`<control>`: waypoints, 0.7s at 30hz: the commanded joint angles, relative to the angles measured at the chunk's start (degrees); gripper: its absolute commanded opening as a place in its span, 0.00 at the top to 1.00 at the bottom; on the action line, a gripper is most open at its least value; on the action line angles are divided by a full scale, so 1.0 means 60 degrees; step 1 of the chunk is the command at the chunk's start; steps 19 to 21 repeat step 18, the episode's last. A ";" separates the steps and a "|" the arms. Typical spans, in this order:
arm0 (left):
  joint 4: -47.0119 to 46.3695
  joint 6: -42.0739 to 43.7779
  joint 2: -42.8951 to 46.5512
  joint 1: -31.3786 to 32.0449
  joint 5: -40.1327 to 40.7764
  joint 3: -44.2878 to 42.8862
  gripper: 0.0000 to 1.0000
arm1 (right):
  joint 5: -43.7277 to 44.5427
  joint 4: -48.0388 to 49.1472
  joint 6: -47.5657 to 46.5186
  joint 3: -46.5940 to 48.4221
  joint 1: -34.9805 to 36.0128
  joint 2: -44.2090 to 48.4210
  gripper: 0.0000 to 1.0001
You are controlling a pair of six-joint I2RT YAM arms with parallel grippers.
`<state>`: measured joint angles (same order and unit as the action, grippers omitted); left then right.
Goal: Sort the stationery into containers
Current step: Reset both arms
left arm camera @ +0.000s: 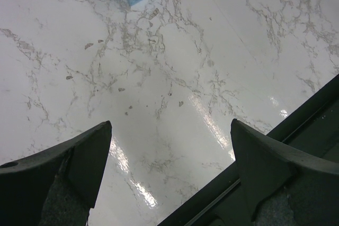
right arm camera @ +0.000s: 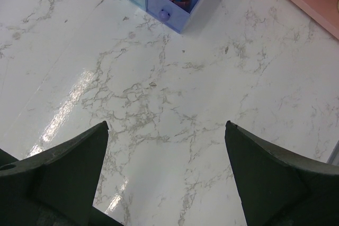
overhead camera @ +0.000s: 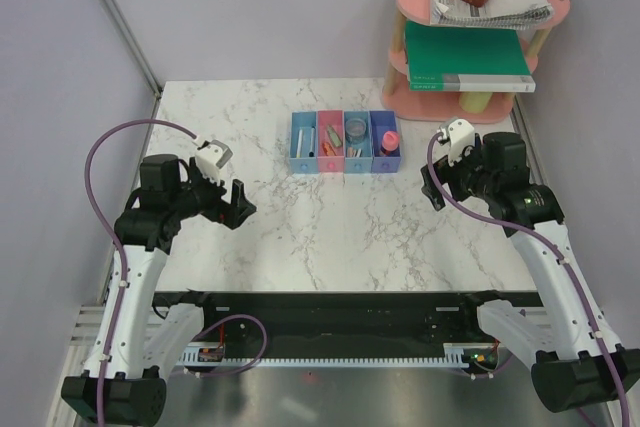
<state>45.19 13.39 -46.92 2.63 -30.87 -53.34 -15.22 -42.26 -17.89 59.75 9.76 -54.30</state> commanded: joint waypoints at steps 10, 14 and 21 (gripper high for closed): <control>-0.0383 -0.0078 0.0114 -0.0175 -0.0553 0.0087 0.00 | -0.0290 0.0261 -0.0153 0.0091 -0.0162 0.0086 0.02; -0.0412 -0.0122 0.0129 -0.0219 -0.0626 0.0116 0.00 | -0.0304 0.0247 -0.0138 0.0091 -0.0205 0.0100 0.02; -0.0427 -0.0107 0.0158 -0.0263 -0.0655 0.0145 0.00 | -0.0378 0.0290 -0.0080 0.0077 -0.0264 0.0173 0.02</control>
